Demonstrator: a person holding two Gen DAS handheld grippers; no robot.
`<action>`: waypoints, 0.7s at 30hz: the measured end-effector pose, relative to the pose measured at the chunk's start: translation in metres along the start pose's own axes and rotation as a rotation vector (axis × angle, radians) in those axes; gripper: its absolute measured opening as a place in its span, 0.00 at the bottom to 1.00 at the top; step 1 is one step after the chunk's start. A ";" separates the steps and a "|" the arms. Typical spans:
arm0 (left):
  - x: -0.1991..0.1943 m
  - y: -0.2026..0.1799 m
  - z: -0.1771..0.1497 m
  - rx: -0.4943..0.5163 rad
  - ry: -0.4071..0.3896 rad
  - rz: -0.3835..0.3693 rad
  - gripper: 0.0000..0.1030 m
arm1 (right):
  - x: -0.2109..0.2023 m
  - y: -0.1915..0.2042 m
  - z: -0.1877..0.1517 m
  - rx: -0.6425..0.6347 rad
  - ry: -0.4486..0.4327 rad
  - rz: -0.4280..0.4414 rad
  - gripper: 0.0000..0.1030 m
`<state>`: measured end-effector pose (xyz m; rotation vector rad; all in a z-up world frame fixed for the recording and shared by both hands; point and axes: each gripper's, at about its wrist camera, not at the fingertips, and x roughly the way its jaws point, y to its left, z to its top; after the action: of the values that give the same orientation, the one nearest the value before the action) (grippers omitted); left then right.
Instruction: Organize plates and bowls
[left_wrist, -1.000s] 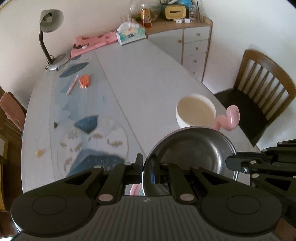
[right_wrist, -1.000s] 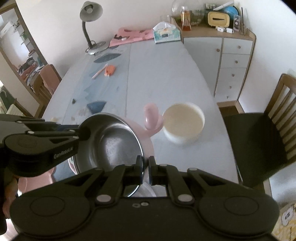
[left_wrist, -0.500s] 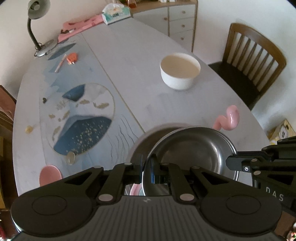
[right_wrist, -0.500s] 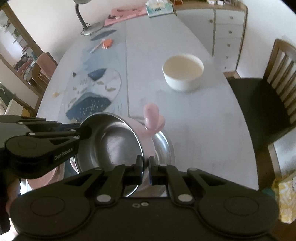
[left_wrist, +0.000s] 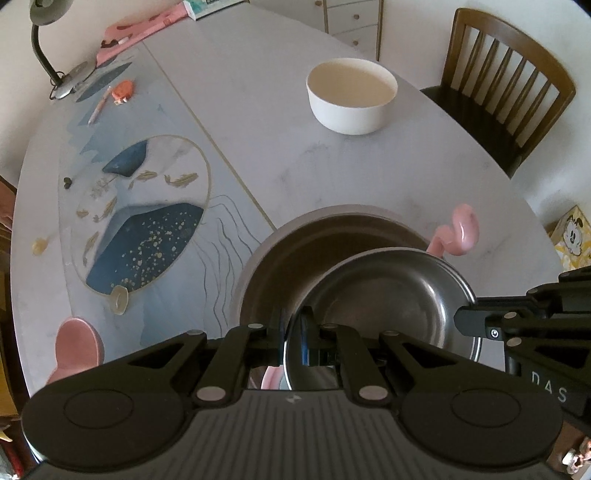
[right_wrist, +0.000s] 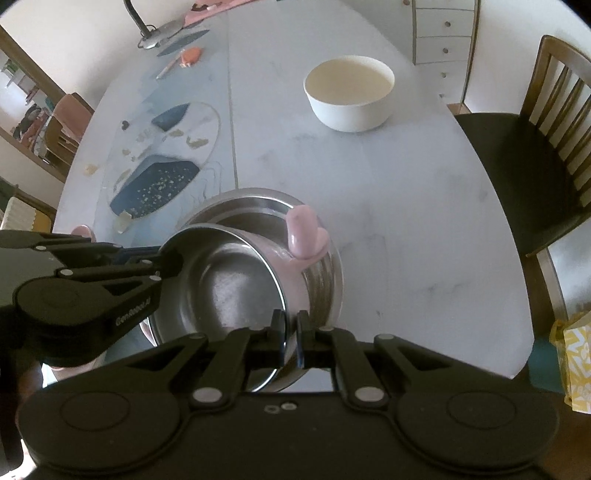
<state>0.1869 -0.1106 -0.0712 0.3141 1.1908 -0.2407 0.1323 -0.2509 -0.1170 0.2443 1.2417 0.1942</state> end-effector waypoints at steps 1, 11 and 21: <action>0.003 0.001 0.001 -0.002 0.005 0.000 0.07 | 0.002 0.000 0.001 0.003 0.006 0.000 0.07; 0.021 0.002 0.007 0.023 0.024 0.029 0.08 | 0.014 0.005 0.013 -0.028 0.008 -0.016 0.07; 0.032 0.014 0.012 0.017 0.051 0.029 0.08 | 0.023 0.012 0.027 -0.071 0.024 -0.023 0.08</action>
<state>0.2133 -0.1030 -0.0952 0.3542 1.2344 -0.2191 0.1647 -0.2357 -0.1262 0.1665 1.2583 0.2214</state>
